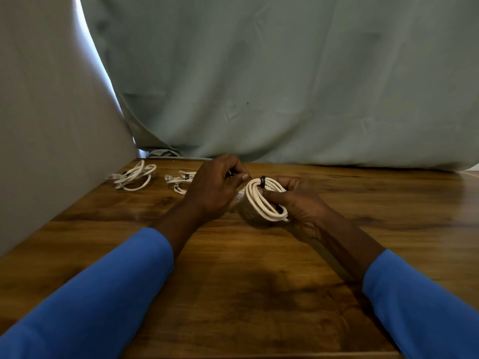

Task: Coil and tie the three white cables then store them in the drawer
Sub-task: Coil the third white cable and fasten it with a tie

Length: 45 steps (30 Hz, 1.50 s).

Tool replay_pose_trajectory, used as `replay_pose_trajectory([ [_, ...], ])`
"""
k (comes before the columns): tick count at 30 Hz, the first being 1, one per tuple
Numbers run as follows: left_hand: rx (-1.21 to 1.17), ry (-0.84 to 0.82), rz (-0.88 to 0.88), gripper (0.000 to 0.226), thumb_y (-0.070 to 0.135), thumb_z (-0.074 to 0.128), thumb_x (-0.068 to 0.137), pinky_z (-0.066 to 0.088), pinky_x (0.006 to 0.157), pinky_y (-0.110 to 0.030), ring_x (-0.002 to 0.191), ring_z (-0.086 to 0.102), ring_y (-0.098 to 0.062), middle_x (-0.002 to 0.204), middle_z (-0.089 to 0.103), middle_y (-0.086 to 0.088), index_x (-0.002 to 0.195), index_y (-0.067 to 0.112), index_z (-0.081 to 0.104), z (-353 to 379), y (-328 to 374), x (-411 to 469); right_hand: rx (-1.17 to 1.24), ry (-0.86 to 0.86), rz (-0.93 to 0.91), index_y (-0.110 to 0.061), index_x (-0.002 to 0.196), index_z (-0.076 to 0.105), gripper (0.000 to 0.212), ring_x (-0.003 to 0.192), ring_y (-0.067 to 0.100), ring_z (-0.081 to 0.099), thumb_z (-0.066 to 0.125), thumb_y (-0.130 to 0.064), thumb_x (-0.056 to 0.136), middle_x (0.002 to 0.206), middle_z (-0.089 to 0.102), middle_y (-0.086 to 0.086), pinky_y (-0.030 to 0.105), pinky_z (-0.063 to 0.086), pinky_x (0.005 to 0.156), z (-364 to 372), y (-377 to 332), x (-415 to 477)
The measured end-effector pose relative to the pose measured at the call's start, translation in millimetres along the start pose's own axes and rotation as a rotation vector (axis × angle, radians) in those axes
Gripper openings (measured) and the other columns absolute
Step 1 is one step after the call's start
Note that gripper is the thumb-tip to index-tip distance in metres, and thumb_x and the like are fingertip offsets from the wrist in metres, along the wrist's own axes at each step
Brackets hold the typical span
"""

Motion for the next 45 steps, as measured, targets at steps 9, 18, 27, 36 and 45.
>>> replay_pose_trajectory([
  [9,-0.004,-0.049,-0.012,0.005,0.022,0.075,0.092,0.057,0.074,-0.046,0.083,0.068,-0.007,0.086,0.072,0.013,0.09,0.027,0.074,8,-6,-1,0.054,-0.157,0.09,0.0,0.1,0.075,0.025,0.043,0.015,0.053,0.069,-0.024,0.094,0.071,0.064,0.011,0.018,0.035,0.034,7,5,-2],
  [18,0.384,-0.015,0.26,0.012,0.03,0.076,0.088,0.037,0.099,-0.043,0.121,0.05,-0.019,0.125,0.057,0.003,0.1,0.031,0.078,0,39,-2,-0.274,-0.039,0.121,-0.005,0.089,0.072,0.027,0.037,0.017,0.048,0.073,-0.031,0.095,0.056,0.055,0.007,0.021,0.032,0.036,-10,13,5],
  [27,-0.015,0.039,0.079,0.014,0.009,0.075,0.09,0.055,0.084,-0.025,0.099,0.067,-0.009,0.121,0.06,0.0,0.099,0.02,0.075,8,42,-3,-0.231,0.069,-0.058,-0.002,0.104,0.076,0.014,0.058,0.013,0.059,0.07,-0.013,0.098,0.07,0.066,0.01,0.024,0.048,0.055,-20,9,14],
  [36,-0.922,0.009,-0.445,0.04,-0.001,0.062,0.097,0.061,0.074,-0.03,0.096,0.077,-0.027,0.126,0.07,-0.01,0.134,0.014,0.06,35,16,-13,-0.264,0.089,-0.243,-0.005,0.095,0.077,0.012,0.066,0.023,0.062,0.065,-0.004,0.098,0.072,0.067,0.013,0.031,0.049,0.063,-19,-7,15],
  [45,-0.858,-0.174,-0.522,0.033,0.027,0.076,0.086,0.06,0.086,-0.041,0.095,0.072,-0.028,0.106,0.075,-0.019,0.112,0.006,0.073,52,1,-18,-0.702,0.108,-0.658,-0.021,0.115,0.078,0.025,0.091,0.001,0.073,0.067,-0.015,0.093,0.101,0.079,-0.009,0.026,0.057,0.081,-3,-53,-12],
])
Point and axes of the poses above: each hand's wrist, its own x-axis towards the middle knuckle, its own z-axis out of the palm, y = z × x, the point moved 10 cm from there along x, towards the middle knuckle
